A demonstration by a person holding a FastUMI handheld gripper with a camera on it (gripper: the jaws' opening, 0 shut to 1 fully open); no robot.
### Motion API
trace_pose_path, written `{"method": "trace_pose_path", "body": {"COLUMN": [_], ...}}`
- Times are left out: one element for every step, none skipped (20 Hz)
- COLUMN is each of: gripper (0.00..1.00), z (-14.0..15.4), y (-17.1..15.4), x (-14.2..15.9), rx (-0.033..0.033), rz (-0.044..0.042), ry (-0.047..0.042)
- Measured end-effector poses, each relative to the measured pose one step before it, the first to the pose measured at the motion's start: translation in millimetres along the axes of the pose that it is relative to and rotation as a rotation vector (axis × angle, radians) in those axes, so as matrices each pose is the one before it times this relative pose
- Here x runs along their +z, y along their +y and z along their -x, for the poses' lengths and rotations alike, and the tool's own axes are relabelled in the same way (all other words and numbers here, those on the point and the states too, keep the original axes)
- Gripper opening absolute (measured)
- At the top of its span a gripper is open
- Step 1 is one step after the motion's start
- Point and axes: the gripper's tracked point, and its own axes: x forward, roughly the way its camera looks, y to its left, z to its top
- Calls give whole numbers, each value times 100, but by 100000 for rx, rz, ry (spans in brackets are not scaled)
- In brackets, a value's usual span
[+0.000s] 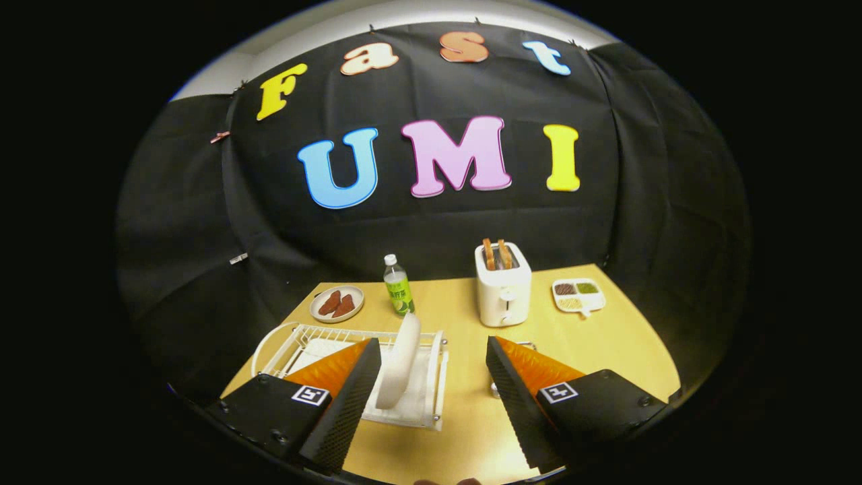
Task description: Take the plate from the dish rack, then take the spoon from the basket and place it into the plate.
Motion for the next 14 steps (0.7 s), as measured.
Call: {"method": "trace_pose_path", "body": {"gripper": [97, 98, 99, 98, 99, 99, 99, 99, 99, 99, 98, 98, 97, 96], "z": [-1222, -1173, -1161, -1078, -1043, -1075, -714, -799, -645, -838, -771, -753, -639, -502], "y": [-130, -237, -123, 34, 10, 137, 371, 504, 508, 705, 496, 324, 246, 22], "x": [77, 220, 174, 140, -144, -204, -424, -435, -523, -612, -590, -488, -610, -537], "rx": [-792, -1370, -1555, -1117, -747, -91, 334, 703, 1046, 1079, 371, -60, -389, -904], "rz": [-3812, -2415, -804, 926, 1855, 1762, 1235, 739, 303, 365, 657, 1192, 1075, 537], "ry": [2779, 1983, 1747, 1479, 1855, 2283, 2478, 2800, 2776, 3226, 2845, 2169, 2469, 2547]}}
